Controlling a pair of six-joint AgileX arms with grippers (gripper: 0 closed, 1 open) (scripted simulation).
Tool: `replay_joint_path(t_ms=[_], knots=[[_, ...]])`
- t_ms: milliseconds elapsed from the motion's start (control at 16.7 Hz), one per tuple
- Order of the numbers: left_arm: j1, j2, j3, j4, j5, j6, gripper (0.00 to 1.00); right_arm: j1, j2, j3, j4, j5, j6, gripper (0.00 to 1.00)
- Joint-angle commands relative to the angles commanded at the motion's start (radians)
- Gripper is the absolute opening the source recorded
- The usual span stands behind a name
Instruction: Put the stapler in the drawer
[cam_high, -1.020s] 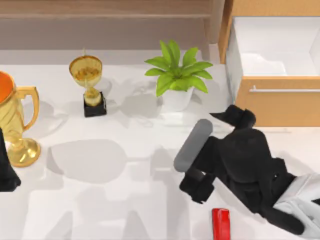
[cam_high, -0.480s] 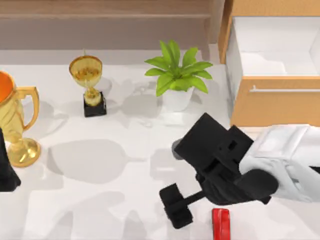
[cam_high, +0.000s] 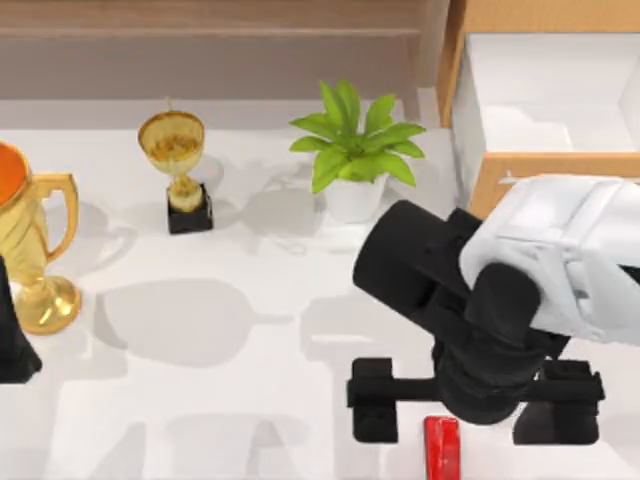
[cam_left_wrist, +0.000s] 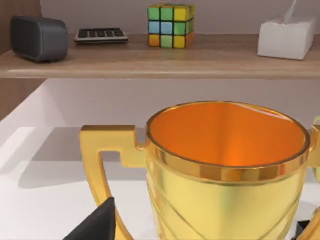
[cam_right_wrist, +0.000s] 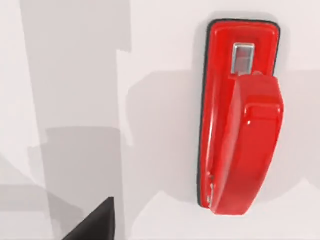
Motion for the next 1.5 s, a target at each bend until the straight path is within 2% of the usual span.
replay_joint_path(t_ms=[420,900,1200,1500], knots=[[0.0,0.0,0.0,0.0,0.0,0.0,1.0,0.0,0.003,0.003,-0.011,-0.007,0.016,1.0],[0.0,0.0,0.0,0.0,0.0,0.0,1.0,-0.001,0.114,-0.144,0.251,-0.008,0.021,1.0],[0.0,0.0,0.0,0.0,0.0,0.0,1.0,-0.001,0.123,-0.157,0.269,-0.008,0.021,1.0],[0.0,0.0,0.0,0.0,0.0,0.0,1.0,-0.001,0.123,-0.157,0.269,-0.008,0.021,0.62]])
